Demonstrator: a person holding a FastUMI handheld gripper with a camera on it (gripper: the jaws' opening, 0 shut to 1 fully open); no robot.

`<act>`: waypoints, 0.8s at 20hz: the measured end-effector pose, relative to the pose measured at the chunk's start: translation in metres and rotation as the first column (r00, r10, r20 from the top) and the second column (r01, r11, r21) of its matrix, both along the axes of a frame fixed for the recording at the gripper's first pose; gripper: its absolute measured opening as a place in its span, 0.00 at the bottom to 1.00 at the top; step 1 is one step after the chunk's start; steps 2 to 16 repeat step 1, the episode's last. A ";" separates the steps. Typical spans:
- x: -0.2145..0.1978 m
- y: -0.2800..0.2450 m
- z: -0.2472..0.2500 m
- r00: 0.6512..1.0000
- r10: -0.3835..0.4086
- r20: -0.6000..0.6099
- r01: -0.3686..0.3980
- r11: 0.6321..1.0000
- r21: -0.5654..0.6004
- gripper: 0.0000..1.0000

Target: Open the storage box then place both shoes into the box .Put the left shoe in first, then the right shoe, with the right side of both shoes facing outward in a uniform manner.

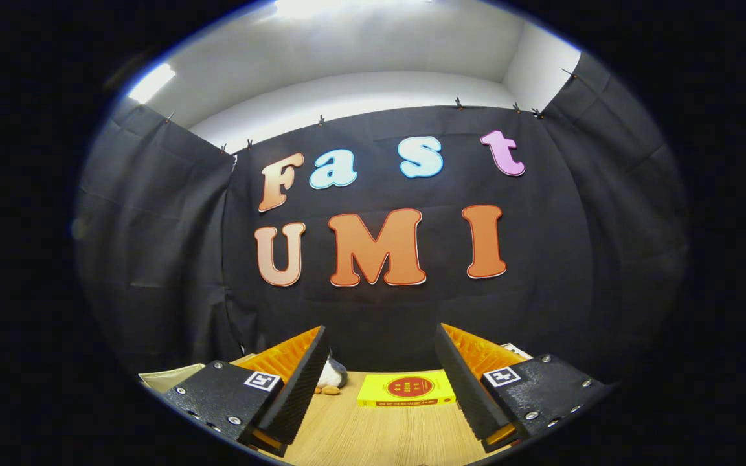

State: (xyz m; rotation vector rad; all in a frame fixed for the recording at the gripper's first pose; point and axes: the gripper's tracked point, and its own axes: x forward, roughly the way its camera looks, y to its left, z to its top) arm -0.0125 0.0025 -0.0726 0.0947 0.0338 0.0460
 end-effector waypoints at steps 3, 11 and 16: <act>-0.001 -0.001 -0.001 1.000 -0.002 -0.005 0.002 1.000 0.002 0.98; -0.001 -0.001 -0.001 1.000 -0.002 -0.005 0.002 1.000 0.002 0.98; -0.001 -0.001 -0.001 1.000 -0.002 -0.005 0.002 1.000 0.002 0.98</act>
